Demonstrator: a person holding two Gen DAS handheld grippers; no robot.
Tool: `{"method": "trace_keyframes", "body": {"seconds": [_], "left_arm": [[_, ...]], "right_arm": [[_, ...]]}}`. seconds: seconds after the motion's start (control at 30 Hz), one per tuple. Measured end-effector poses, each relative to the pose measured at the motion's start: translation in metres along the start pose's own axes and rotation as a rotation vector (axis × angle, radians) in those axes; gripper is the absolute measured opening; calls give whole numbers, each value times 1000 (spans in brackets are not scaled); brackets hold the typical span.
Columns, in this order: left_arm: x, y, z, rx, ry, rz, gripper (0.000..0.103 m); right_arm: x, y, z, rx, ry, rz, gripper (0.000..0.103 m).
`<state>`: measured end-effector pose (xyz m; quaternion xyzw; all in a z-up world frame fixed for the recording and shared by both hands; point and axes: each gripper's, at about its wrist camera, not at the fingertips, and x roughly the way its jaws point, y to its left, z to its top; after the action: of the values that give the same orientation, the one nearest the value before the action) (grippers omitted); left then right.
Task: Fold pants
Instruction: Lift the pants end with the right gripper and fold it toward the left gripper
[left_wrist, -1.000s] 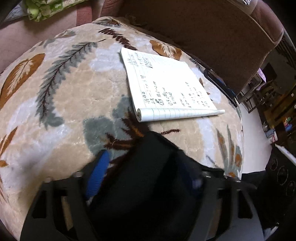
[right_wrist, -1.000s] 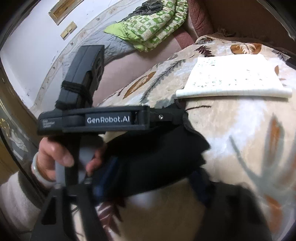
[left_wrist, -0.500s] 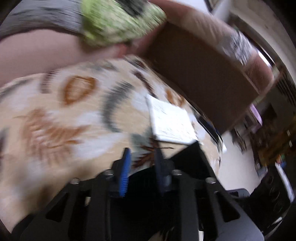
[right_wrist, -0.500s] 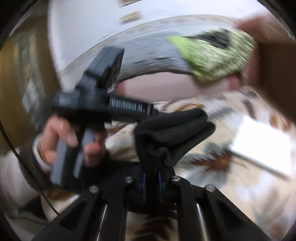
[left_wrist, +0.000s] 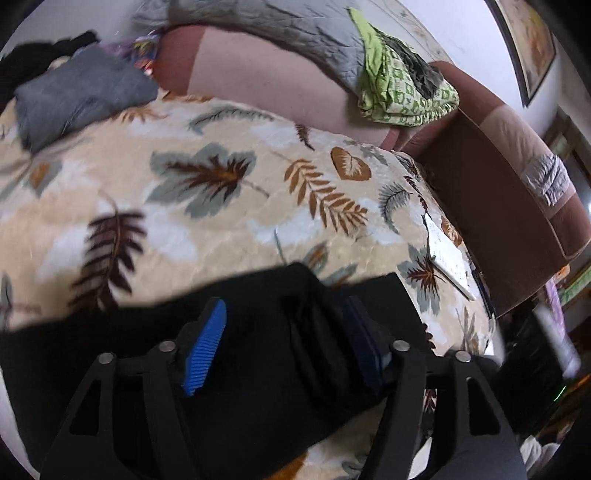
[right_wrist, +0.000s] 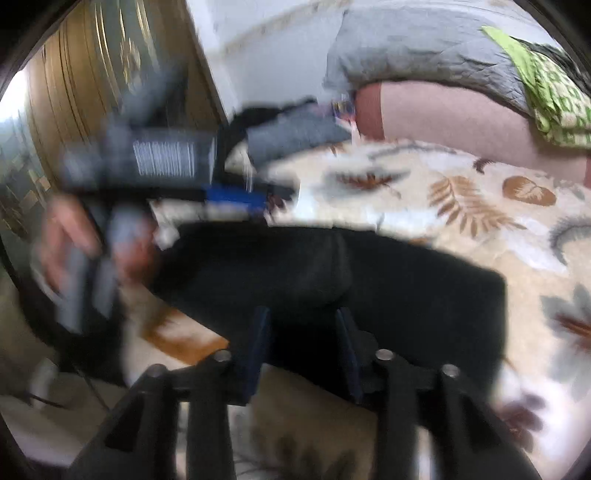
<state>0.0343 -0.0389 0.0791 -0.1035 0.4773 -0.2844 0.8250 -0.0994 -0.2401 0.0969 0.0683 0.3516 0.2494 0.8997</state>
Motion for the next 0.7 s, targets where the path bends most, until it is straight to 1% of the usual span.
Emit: {"method": "trace_keyframes", "body": {"seconds": [0.03, 0.07, 0.1, 0.17, 0.2, 0.23, 0.3, 0.37, 0.4, 0.43, 0.47, 0.5, 0.57, 0.6, 0.7], "left_arm": [[1, -2, -5, -12, 7, -15, 69], [4, -4, -7, -16, 12, -22, 70], [6, -8, -11, -15, 19, -29, 72], [13, -20, -17, -4, 36, -39, 74], [17, -26, -21, 0, 47, -39, 75], [23, -33, -25, 7, 60, -31, 75], [34, -44, -34, 32, 89, -5, 75], [50, -54, -41, 54, 122, 42, 75], [54, -56, -43, 60, 124, 56, 74], [57, -59, -45, 69, 113, 71, 71], [57, -60, -45, 72, 100, 81, 47], [57, -60, -43, 75, 112, 83, 17], [52, -58, -40, 64, 116, 55, 14], [47, -56, -39, 59, 103, 55, 12], [30, -50, -37, 50, 64, 74, 12]], "right_arm": [[-6, -7, 5, 23, -19, -17, 49], [-12, -18, 8, 54, -26, -52, 49], [-15, -33, 9, 94, -18, -112, 48], [-10, -52, 7, 149, 1, -187, 39], [-6, -58, 4, 173, 14, -197, 25], [-2, -61, 0, 194, 26, -193, 19], [10, -70, -6, 218, 52, -190, 19], [18, -76, -10, 222, 60, -195, 19], [20, -76, -11, 226, 60, -198, 19], [20, -75, -9, 225, 59, -197, 21], [17, -73, -6, 217, 54, -194, 23], [15, -70, -3, 210, 50, -189, 23], [11, -67, 0, 204, 39, -166, 23], [11, -63, 3, 201, 36, -156, 23], [16, -54, 4, 184, 43, -133, 23]]}}
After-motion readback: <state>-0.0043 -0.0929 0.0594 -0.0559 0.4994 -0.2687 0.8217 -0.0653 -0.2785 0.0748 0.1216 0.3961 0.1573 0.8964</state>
